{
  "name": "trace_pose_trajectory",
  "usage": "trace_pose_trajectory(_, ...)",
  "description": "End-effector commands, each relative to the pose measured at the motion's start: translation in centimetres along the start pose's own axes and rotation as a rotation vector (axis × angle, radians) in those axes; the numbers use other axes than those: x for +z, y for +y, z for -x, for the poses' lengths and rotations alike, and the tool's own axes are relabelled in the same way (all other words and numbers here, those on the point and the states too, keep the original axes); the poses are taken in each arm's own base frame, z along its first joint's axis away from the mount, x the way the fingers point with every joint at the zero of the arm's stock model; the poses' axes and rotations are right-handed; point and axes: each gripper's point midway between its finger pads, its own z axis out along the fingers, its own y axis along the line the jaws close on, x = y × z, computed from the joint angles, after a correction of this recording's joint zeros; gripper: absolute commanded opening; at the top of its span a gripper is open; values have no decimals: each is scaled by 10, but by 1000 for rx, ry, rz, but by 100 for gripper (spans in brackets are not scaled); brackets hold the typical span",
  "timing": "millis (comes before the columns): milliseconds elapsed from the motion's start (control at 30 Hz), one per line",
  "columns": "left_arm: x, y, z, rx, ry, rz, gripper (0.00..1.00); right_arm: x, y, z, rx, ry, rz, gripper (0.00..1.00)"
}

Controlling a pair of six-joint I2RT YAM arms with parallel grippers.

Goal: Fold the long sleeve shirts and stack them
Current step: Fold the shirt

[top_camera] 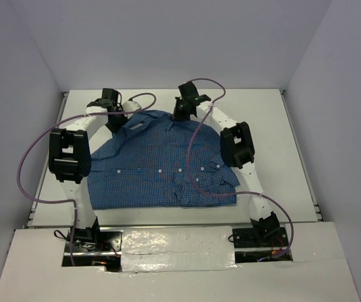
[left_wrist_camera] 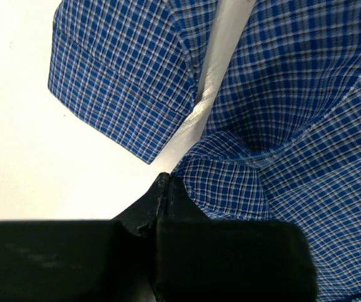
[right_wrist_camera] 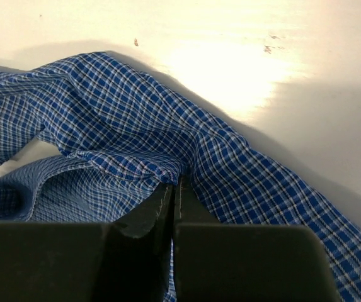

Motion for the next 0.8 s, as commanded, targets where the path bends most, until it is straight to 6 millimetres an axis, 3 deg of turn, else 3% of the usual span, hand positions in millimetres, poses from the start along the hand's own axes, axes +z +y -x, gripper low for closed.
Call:
trace_pose_trajectory(0, -24, 16, 16, 20, -44, 63, 0, -66, 38, 76, 2, -234, 97, 0)
trace_pose_trajectory(67, -22, 20, 19, 22, -49, 76, 0, -84, 42, 93, 1, -287, 117, 0)
trace_pose_trajectory(167, -26, 46, 30, 21, -55, 156, 0, -122, 60, 117, -16, -373, 176, 0)
trace_pose_trajectory(267, -25, 63, 38, 44, -58, 207, 0, -131, 66, 115, -28, -376, 215, 0)
trace_pose_trajectory(500, -5, 105, 24, 54, 15, 284, 0, -104, 58, 76, -1, -239, 240, 4)
trace_pose_trajectory(600, 2, 104, 19, 68, 45, 263, 0, -93, 54, 60, 18, -178, 258, 24)
trace_pose_trajectory(633, 6, 102, 15, 65, 56, 262, 0, -86, 52, 54, 25, -157, 253, 43)
trace_pose_trajectory(733, 13, 107, 15, 43, 57, 287, 0, -83, 45, 54, 21, -144, 213, 69)
trace_pose_trajectory(767, 17, 111, 11, 33, 78, 307, 0, -88, 44, 61, 3, -164, 206, 72)
